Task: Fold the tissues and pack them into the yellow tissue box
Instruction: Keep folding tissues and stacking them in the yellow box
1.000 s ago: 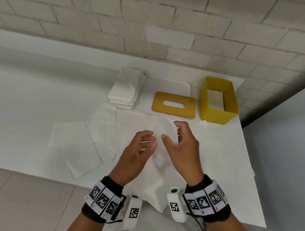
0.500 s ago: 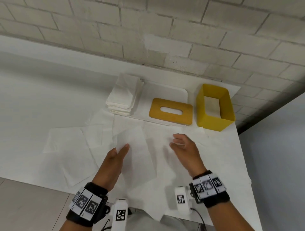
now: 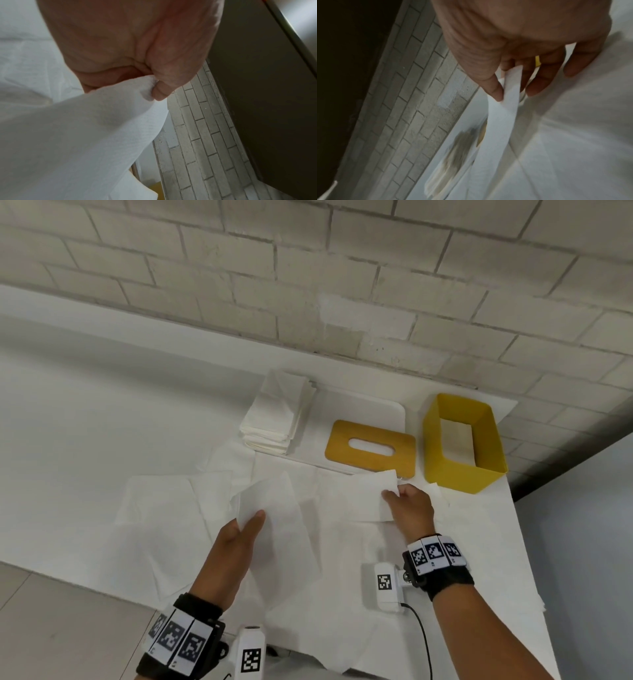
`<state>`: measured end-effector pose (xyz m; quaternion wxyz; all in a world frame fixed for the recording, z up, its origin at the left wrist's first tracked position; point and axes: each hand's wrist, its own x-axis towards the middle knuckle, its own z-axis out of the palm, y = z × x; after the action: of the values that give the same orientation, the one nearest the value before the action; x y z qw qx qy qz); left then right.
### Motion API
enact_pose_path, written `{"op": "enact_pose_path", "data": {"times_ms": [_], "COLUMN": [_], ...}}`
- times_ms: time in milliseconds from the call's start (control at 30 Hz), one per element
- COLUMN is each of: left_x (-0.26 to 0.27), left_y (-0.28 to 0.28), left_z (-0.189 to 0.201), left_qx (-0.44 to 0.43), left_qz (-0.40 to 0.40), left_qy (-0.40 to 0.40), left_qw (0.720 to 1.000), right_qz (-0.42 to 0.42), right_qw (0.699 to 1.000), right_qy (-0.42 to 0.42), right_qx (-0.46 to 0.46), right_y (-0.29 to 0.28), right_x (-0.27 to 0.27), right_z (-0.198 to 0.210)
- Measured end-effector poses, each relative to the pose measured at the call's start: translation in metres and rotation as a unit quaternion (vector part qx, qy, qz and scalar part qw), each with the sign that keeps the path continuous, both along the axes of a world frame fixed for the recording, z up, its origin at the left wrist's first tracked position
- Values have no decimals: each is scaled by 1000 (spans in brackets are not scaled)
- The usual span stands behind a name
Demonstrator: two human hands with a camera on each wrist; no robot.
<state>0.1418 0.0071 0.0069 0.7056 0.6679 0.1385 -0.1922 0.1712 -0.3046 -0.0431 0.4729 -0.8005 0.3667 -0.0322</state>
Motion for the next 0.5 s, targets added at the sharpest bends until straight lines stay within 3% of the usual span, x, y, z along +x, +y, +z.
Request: {"op": "enact_pose_path", "data": {"times_ms": [100,167,333,500], "left_x": [3,7,32,45], "left_y": [2,3,1,-14], "left_z": [3,8,33,64], "left_qx": [-1,0,27,17], "left_qz": [10,10,-13,-32], "left_qy": [-6,-14,-70,-122], "left_qw": [1000,1000,997,992], "right_qz": [29,99,312,383], "right_qw": [994,982,931,885], "right_qy": [-108,-151,-172,-217], "right_qx": [22,47,76,150], "right_y": [-4,-4,7,17], "right_x": [-13,-24,-61,-86], "right_z": [29,63,173,229]}}
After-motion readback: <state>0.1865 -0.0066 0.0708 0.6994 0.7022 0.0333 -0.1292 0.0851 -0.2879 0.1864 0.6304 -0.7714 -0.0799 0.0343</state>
